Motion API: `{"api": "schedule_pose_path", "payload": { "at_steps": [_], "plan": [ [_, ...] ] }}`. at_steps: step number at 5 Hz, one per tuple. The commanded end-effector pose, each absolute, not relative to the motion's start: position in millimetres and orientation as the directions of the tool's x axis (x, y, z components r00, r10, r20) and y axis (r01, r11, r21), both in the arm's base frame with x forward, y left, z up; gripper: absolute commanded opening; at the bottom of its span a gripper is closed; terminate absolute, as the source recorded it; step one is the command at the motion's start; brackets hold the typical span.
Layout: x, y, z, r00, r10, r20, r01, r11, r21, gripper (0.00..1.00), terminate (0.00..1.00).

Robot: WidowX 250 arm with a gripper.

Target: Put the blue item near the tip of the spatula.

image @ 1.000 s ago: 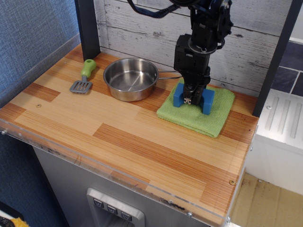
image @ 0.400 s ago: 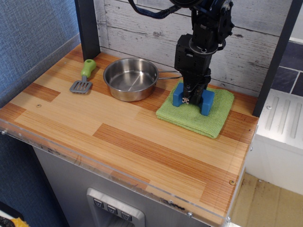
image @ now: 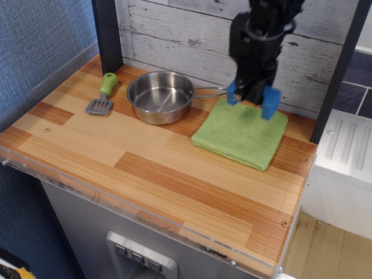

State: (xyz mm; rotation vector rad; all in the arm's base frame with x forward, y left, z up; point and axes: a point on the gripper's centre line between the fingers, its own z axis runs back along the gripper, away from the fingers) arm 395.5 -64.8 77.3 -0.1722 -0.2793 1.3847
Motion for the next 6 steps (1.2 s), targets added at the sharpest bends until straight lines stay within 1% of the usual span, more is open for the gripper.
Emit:
{"api": "schedule_pose_path", "payload": {
  "at_steps": [1, 2, 3, 4, 5, 6],
  "plan": [
    [356, -34, 158, 0.166, 0.978, 0.128, -0.902, 0.203, -0.381, 0.0, 0.0],
    [328, 0, 175, 0.111, 0.98, 0.168, -0.91, 0.168, -0.378, 0.0, 0.0],
    [304, 43, 182, 0.01, 0.981, 0.193, -0.919, 0.085, -0.385, 0.0, 0.0],
    [299, 76, 179, -0.045, 0.974, 0.224, -0.919, 0.047, -0.391, 0.0, 0.0],
    [294, 101, 158, -0.078, 0.97, 0.229, -0.911, 0.024, -0.412, 0.0, 0.0],
    [285, 115, 134, -0.074, 0.962, 0.265, -0.931, 0.028, -0.364, 0.0, 0.0]
  ]
}}
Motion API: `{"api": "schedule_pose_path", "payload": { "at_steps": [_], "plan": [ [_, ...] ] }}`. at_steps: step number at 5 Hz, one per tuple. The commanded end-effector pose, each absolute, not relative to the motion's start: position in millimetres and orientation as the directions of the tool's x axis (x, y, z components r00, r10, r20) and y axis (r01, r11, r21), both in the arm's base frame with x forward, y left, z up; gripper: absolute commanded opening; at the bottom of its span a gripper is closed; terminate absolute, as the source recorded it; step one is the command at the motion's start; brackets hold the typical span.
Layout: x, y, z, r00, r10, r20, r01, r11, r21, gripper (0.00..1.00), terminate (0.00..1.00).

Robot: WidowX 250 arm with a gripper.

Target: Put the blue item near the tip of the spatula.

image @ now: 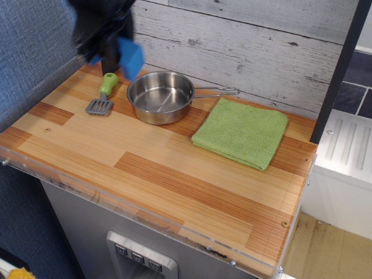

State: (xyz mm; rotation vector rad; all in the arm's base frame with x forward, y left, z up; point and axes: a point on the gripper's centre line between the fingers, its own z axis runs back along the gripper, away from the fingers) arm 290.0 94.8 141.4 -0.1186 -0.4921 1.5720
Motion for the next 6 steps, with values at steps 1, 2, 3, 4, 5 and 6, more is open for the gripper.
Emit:
{"api": "schedule_pose_path", "payload": {
  "at_steps": [1, 2, 3, 4, 5, 6],
  "plan": [
    [278, 132, 118, -0.12, 0.947, 0.297, -0.941, -0.013, -0.338, 0.0, 0.0],
    [283, 145, 97, -0.132, 0.946, 0.296, -0.947, -0.033, -0.319, 0.0, 0.0],
    [283, 157, 84, -0.143, 0.94, 0.31, -0.957, -0.051, -0.287, 0.0, 0.0],
    [282, 166, 65, -0.149, 0.941, 0.303, -0.964, -0.07, -0.257, 0.0, 0.0],
    [286, 171, 56, -0.138, 0.944, 0.3, -0.968, -0.065, -0.241, 0.0, 0.0],
    [289, 168, 45, -0.104, 0.957, 0.272, -0.972, -0.039, -0.233, 0.0, 0.0]
  ]
}}
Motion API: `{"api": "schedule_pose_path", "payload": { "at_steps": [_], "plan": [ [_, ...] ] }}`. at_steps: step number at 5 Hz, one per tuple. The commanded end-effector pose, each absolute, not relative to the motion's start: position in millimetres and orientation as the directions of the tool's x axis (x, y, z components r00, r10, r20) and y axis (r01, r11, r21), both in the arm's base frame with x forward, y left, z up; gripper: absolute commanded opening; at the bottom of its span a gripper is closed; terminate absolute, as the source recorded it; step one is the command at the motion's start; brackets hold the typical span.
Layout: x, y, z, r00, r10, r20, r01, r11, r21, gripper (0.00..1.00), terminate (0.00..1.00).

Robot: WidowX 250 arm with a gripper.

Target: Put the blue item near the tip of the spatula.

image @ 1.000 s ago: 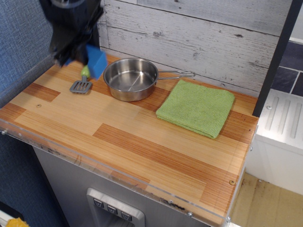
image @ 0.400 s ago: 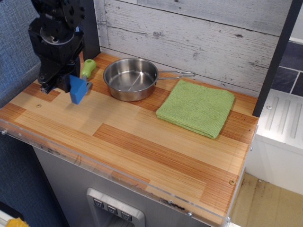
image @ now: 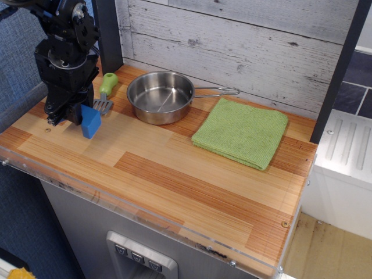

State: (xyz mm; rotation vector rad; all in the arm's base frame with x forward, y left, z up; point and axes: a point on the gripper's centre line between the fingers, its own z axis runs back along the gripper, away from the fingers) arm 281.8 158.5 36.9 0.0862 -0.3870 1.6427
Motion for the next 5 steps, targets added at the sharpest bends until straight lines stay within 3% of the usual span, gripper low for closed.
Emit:
{"api": "schedule_pose_path", "payload": {
  "at_steps": [1, 2, 3, 5],
  "plan": [
    [290, 161, 43, -0.097, 0.962, 0.255, -0.973, -0.038, -0.228, 0.0, 0.0],
    [290, 153, 38, -0.13, 0.975, 0.18, -0.96, -0.079, -0.269, 0.0, 0.0],
    [293, 149, 40, -0.141, 0.979, 0.15, -0.959, -0.098, -0.266, 1.0, 0.0],
    [298, 144, 47, -0.143, 0.976, 0.163, -0.961, -0.097, -0.258, 1.0, 0.0]
  ]
}}
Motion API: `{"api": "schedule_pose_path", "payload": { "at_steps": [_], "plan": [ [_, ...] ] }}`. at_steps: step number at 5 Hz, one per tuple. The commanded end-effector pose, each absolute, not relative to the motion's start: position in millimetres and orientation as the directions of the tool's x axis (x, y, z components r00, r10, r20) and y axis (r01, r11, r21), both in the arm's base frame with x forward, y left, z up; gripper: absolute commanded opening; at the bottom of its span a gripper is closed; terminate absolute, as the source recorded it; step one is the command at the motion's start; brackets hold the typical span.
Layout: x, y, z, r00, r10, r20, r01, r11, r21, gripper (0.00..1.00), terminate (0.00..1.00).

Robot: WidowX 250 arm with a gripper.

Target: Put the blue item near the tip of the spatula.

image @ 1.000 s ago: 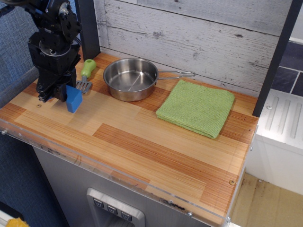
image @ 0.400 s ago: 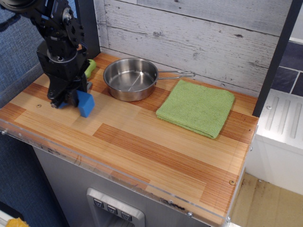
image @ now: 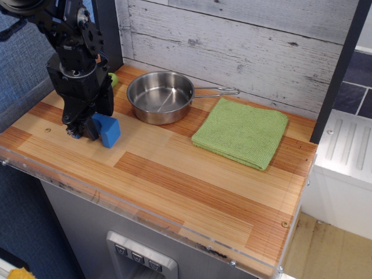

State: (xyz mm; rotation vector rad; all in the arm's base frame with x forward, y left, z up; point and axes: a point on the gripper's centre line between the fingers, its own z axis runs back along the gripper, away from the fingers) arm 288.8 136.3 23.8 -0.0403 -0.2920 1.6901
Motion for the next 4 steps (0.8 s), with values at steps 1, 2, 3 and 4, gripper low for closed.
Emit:
{"api": "schedule_pose_path", "payload": {
  "at_steps": [1, 2, 3, 4],
  "plan": [
    [305, 142, 55, -0.12, 0.977, 0.175, -0.96, -0.069, -0.273, 1.0, 0.0],
    [319, 138, 70, -0.077, 0.981, 0.179, -0.958, -0.023, -0.285, 1.0, 0.0],
    [324, 130, 95, -0.093, 0.982, 0.164, -0.956, -0.042, -0.29, 1.0, 0.0],
    [327, 110, 123, -0.113, 0.984, 0.135, -0.952, -0.069, -0.297, 1.0, 0.0]
  ]
}}
